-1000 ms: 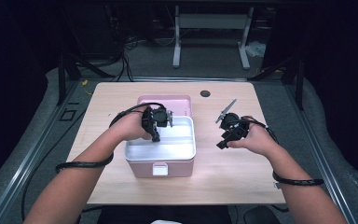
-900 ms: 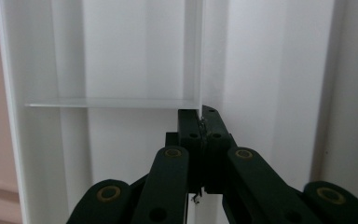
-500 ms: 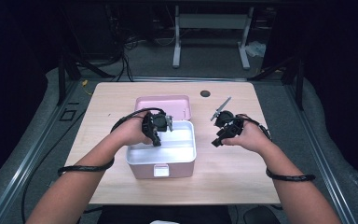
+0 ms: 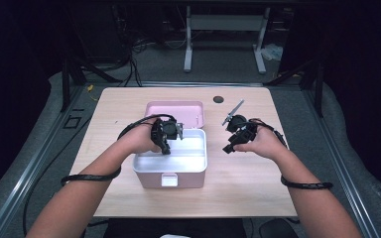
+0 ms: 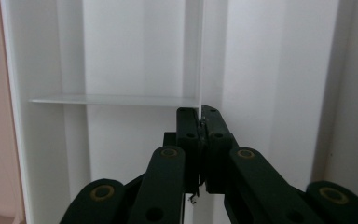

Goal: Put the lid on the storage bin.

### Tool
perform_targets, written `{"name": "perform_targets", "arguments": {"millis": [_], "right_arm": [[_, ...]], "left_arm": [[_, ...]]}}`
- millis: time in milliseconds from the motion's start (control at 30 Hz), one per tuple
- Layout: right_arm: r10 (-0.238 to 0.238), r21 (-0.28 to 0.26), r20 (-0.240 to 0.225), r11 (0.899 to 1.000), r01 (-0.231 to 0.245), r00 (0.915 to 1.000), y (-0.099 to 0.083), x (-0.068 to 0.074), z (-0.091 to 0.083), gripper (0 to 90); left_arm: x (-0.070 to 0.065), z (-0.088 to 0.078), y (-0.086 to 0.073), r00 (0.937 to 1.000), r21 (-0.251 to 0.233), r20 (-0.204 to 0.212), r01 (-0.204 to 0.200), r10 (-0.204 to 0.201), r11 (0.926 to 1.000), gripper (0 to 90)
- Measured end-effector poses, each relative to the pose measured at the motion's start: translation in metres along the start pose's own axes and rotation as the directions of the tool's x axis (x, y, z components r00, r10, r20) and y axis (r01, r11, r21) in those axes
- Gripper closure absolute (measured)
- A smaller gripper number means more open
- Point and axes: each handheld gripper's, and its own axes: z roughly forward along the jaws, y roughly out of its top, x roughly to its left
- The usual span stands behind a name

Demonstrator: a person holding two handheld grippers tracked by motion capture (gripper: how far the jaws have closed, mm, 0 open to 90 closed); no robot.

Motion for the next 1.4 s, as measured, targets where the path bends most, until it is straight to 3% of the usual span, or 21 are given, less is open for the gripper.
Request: {"name": "perform_targets", "arguments": {"millis": [67,200,333,600,833,900,967,1067,1133,1367,1400], "right_arm": [[0.003,-0.007,0.003,1.0,-0.003,1.0,0.001,0.0,-0.001,49.9],[0.025,-0.027,0.002,0.999,-0.025,0.9997,0.006,-0.002,-0.005,49.5],[0.049,-0.027,0.004,0.998,-0.049,0.9988,0.011,-0.004,-0.004,49.0],[0.102,-0.027,0.023,0.995,-0.101,0.9945,0.032,-0.005,0.003,48.1],[0.135,-0.025,0.06,0.991,-0.134,0.989,0.058,-0.008,0.003,47.6],[0.146,-0.043,0.031,0.989,-0.144,0.9889,0.065,-0.01,0.005,47.3],[0.148,-0.019,0.079,0.989,-0.147,0.9858,0.072,-0.011,0.006,47.0],[0.17,-0.041,0.052,0.985,-0.168,0.9841,0.079,-0.016,0.01,46.0],[0.214,-0.053,0.072,0.976,-0.21,0.9742,0.087,-0.021,0.011,45.2],[0.26,-0.06,0.082,0.965,-0.255,0.9622,0.099,-0.029,0.014,44.0],[0.264,-0.053,0.102,0.964,-0.26,0.959,0.101,-0.03,0.015,44.0]], "left_arm": [[0.0,-0.002,-0.004,0.9999,-0.01,-0.005,0.014,-0.014,0.9998,77.0],[0.0,-0.007,-0.016,0.9984,-0.023,0.007,0.057,-0.057,0.9981,75.5],[0.0,-0.009,-0.029,0.9959,-0.015,-0.005,0.09,-0.091,0.9958,75.5],[0.002,-0.005,-0.044,0.9889,-0.029,0.021,0.148,-0.147,0.9886,78.1],[0.006,-0.005,-0.047,0.9867,-0.048,0.043,0.158,-0.156,0.9862,80.3],[0.006,-0.004,-0.048,0.9866,-0.055,0.049,0.158,-0.156,0.9858,80.4],[0.006,-0.004,-0.048,0.9868,-0.059,0.049,0.157,-0.154,0.9858,80.5],[0.005,-0.004,-0.049,0.9878,-0.065,0.044,0.152,-0.149,0.9862,80.9],[0.005,-0.005,-0.05,0.9881,-0.067,0.042,0.151,-0.148,0.9863,81.4],[0.005,-0.004,-0.05,0.9884,-0.072,0.044,0.148,-0.145,0.9863,81.6],[0.005,-0.004,-0.05,0.9883,-0.072,0.045,0.149,-0.146,0.9862,81.6]]}}
